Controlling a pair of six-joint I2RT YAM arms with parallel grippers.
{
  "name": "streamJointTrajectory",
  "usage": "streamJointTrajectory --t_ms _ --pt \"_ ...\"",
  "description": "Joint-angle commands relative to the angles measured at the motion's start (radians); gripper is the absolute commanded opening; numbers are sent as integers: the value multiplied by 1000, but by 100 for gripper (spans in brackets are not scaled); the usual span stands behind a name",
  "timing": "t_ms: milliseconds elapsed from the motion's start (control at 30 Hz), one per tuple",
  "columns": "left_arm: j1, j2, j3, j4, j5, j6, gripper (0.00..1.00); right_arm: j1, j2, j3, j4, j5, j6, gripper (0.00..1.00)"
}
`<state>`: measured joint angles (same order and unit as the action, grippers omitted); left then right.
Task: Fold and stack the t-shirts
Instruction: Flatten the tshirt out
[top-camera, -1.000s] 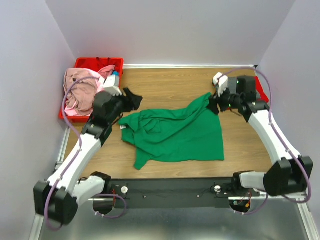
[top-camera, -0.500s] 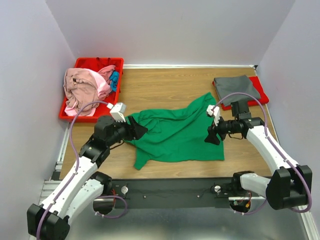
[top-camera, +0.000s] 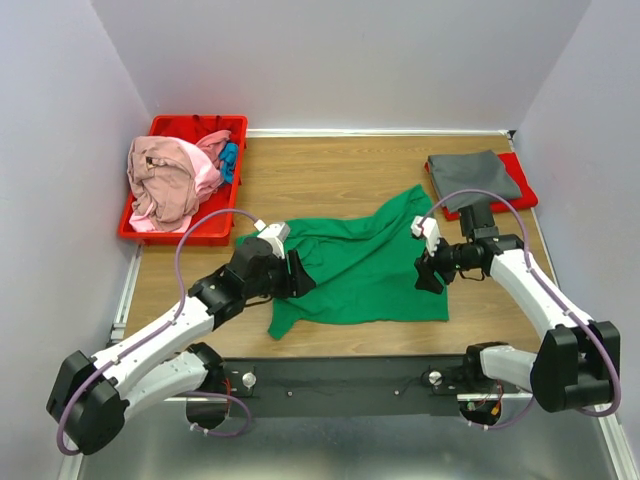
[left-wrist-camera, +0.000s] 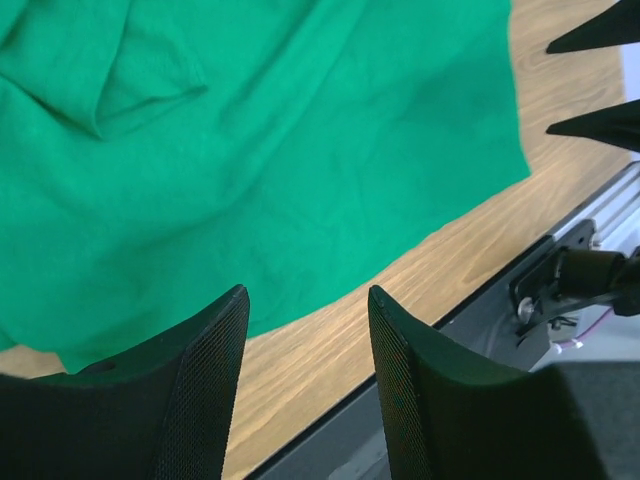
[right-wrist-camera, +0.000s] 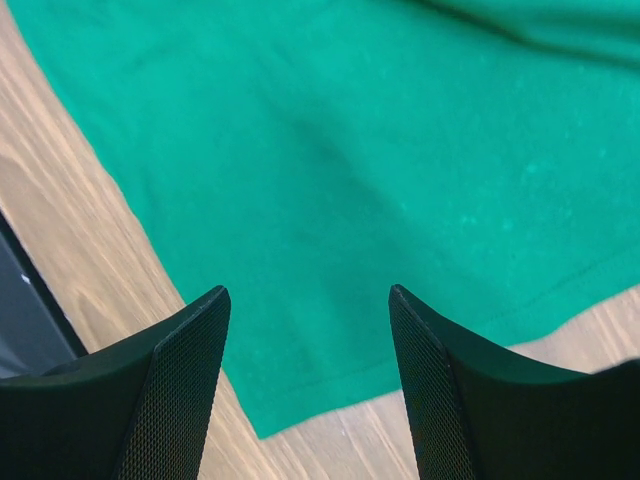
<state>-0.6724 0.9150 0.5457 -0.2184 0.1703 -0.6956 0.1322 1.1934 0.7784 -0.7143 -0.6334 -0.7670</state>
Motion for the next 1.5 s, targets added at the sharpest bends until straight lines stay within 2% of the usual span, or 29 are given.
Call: streamJointTrajectory --t_ms 0,300,600,767,967,1067,1133,1167,1300,1467 --pt "-45 5 8 -24 -98 -54 59 4 11 -39 -50 110 -61 72" --pt "-154 13 -39 -33 -120 -139 59 6 60 -48 -93 186 -130 72" --pt "-245 125 -32 -32 -158 -173 59 53 155 -50 -93 233 -152 71" --pt "-294 237 -4 -10 -209 -163 59 64 198 -50 -79 264 -155 69" --pt "-348 390 56 10 -252 -142 59 75 233 -68 -53 308 -141 57" --pt "-375 413 88 11 -259 -137 59 78 245 -87 -39 351 -137 46" --pt "-389 401 103 8 -268 -139 59 78 250 -97 -39 365 -132 36" --pt "-394 394 106 5 -272 -137 59 79 250 -102 -39 371 -132 27" --pt "-395 323 119 -18 -302 -134 59 79 235 -128 -43 429 -152 13" --pt "-395 220 138 -74 -373 -119 59 80 206 -145 -51 489 -170 8"
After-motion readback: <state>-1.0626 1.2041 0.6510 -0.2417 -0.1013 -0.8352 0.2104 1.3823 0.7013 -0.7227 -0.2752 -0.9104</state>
